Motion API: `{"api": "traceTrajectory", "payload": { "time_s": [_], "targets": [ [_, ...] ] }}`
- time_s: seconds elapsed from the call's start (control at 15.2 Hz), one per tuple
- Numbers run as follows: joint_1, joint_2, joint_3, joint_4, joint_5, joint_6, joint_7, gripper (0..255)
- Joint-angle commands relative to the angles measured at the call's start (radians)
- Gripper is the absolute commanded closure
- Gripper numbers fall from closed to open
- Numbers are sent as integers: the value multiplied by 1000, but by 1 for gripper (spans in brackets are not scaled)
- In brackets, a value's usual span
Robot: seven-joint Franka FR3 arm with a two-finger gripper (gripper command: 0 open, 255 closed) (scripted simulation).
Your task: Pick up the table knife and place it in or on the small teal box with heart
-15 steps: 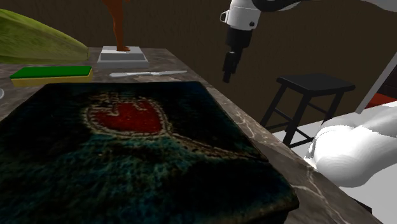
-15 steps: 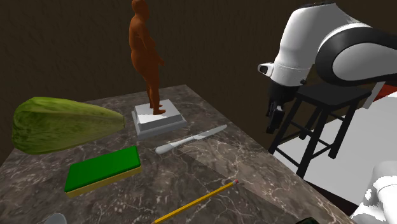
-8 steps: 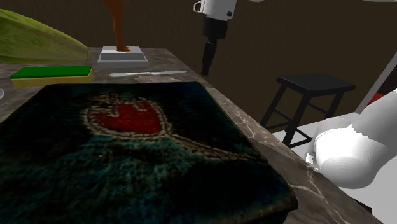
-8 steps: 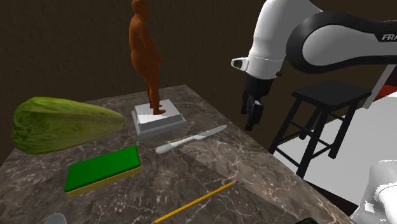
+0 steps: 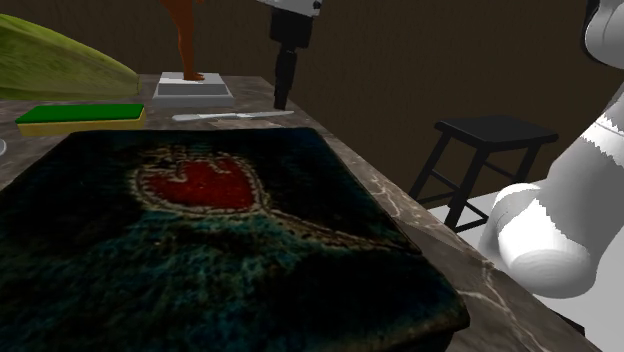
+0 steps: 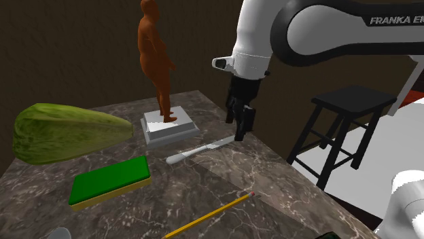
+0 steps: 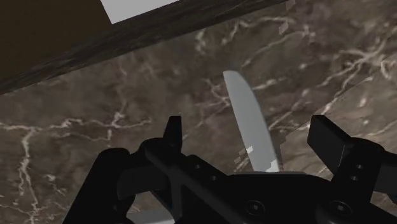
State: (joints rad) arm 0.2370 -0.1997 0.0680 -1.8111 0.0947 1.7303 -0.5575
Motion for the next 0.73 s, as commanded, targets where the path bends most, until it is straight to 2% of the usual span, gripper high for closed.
{"api": "traceTrajectory", "payload": {
  "time_s": [0.0, 0.33, 0.66],
  "targets": [
    [19, 66, 10, 92, 19, -21, -45, 0],
    [54, 184, 38, 263, 57, -67, -133, 0],
    [58, 177, 42, 187, 58, 3, -135, 0]
  ]
}}
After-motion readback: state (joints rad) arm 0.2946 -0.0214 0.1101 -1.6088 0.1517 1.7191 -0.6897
